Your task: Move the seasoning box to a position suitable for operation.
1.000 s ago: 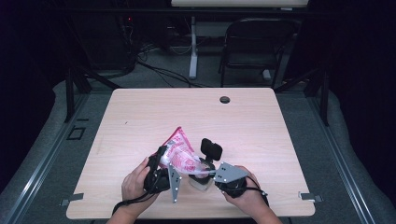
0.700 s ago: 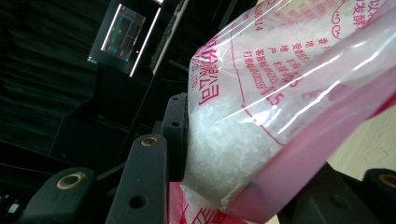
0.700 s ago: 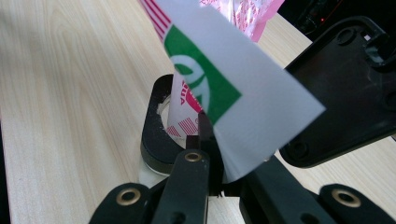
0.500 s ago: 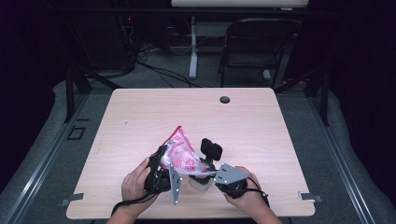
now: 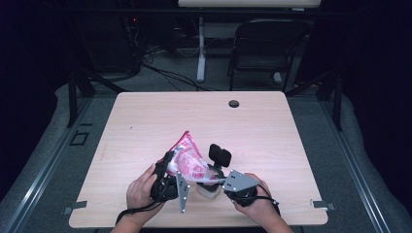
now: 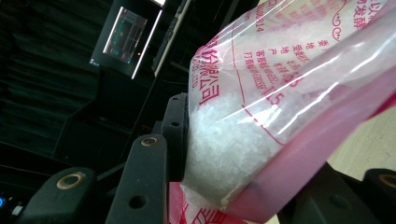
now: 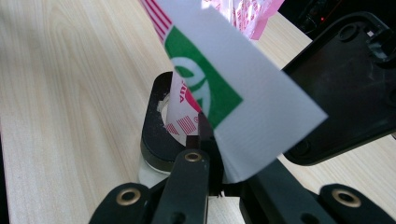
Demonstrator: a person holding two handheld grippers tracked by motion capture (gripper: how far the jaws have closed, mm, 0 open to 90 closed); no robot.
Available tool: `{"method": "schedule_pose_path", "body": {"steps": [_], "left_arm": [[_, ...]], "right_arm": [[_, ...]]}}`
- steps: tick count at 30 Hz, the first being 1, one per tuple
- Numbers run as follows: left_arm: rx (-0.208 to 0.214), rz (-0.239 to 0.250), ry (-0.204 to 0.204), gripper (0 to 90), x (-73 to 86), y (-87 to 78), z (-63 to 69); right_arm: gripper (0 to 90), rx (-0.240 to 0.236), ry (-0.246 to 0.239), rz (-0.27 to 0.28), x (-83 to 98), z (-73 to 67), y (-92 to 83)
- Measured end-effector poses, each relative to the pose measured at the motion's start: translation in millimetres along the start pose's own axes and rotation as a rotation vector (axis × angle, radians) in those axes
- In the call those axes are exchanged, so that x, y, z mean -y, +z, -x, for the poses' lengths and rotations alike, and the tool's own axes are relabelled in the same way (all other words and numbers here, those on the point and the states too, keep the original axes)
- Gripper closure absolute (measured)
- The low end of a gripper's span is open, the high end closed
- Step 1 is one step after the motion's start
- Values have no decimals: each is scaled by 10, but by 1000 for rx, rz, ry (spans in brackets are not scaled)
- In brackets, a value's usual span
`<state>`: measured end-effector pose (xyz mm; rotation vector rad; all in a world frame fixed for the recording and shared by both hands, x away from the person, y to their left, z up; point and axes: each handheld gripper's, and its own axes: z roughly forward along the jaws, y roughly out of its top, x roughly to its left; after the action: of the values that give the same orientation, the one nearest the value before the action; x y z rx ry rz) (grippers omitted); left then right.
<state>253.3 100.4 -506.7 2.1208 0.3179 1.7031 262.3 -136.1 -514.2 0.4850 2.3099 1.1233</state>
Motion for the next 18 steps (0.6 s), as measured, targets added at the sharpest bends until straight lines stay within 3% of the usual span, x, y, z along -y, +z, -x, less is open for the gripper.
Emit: {"method": "schedule_pose_path", "body": {"steps": [18], "left_arm": [[5, 0, 8, 673, -2, 0, 8]], "right_arm": [[900, -1, 2, 1, 4, 0, 2]]}}
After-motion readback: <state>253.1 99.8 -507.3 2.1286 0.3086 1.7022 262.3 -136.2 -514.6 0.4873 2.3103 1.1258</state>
